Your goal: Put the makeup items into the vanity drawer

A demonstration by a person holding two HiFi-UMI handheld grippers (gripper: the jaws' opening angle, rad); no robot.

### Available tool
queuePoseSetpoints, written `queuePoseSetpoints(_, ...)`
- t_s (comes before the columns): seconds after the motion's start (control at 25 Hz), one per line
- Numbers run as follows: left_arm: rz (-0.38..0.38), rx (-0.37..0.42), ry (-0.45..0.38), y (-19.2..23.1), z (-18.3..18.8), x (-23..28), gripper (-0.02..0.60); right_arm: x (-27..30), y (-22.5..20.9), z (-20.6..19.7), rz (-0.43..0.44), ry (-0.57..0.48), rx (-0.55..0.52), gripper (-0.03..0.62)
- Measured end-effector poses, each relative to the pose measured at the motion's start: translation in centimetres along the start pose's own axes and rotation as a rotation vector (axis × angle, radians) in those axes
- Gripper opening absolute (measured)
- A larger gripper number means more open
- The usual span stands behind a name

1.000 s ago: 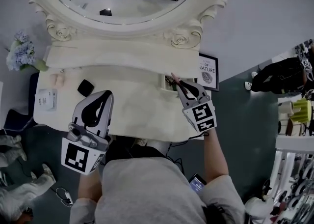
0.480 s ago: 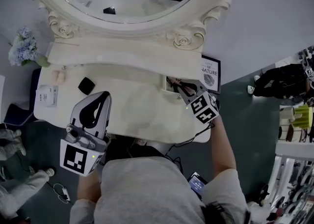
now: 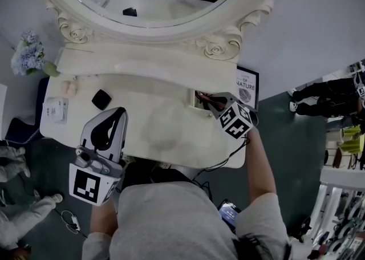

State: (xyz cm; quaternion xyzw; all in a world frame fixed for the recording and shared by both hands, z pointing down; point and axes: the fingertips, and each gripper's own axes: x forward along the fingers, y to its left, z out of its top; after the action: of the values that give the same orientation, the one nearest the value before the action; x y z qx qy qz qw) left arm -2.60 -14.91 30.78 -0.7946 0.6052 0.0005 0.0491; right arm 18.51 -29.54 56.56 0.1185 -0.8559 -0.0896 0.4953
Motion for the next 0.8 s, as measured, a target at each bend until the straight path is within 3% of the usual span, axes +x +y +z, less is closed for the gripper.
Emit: queuePoseSetpoints(0.8,-0.005,0.001,-0.007,0.35,-0.09,0.81,0.008,0.62,0.15,-0.01,0.025,0.059,-0.001,0.055)
